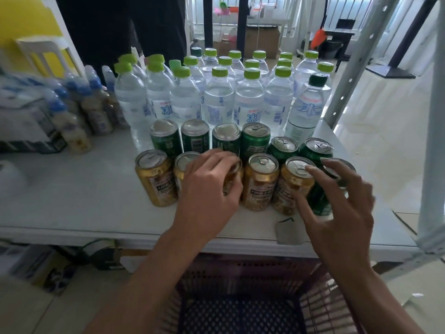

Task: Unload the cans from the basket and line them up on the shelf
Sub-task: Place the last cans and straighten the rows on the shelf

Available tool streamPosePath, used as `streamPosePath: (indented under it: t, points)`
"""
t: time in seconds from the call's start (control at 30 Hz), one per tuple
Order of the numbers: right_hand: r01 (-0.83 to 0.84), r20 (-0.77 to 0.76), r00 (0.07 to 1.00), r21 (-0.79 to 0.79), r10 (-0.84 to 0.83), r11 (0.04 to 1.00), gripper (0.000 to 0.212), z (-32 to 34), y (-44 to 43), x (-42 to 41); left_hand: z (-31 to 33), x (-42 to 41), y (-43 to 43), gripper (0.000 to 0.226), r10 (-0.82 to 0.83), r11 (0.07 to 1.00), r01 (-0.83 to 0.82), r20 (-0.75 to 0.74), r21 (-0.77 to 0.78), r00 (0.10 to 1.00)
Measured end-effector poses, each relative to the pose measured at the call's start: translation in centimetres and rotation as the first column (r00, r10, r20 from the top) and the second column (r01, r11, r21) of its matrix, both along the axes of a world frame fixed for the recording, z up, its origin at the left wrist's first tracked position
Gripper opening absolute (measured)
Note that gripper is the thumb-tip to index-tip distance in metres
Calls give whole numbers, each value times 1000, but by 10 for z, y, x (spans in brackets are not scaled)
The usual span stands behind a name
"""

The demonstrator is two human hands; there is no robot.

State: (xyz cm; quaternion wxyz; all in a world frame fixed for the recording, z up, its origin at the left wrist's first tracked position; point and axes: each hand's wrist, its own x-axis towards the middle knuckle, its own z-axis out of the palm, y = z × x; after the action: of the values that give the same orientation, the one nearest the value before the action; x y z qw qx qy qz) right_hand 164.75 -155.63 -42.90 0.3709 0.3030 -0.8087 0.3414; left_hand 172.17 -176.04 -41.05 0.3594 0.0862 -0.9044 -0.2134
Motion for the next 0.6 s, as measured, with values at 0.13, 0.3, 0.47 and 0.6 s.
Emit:
streamPosePath:
  t: [0.13, 0.3, 0.47, 0.6]
  points:
    - [-196, 127, 974, 34, 190, 980, 62, -3, -19, 18, -6, 3, -6, 37, -32, 999, 34, 55, -41, 998]
    - [-347, 285, 911, 146, 297, 926, 65, -9, -37, 9, -5, 3, -17, 30, -173, 985, 173, 20, 3, 985]
    - [-332, 289, 906, 30, 309, 943, 28, -5, -43, 4, -7, 6, -21, 29, -202, 979, 202, 3, 3, 979]
    - [-396, 296, 873, -37, 388, 918, 8, 2, -39, -1, -10, 7, -17, 35, -172, 985, 171, -13, -29, 985]
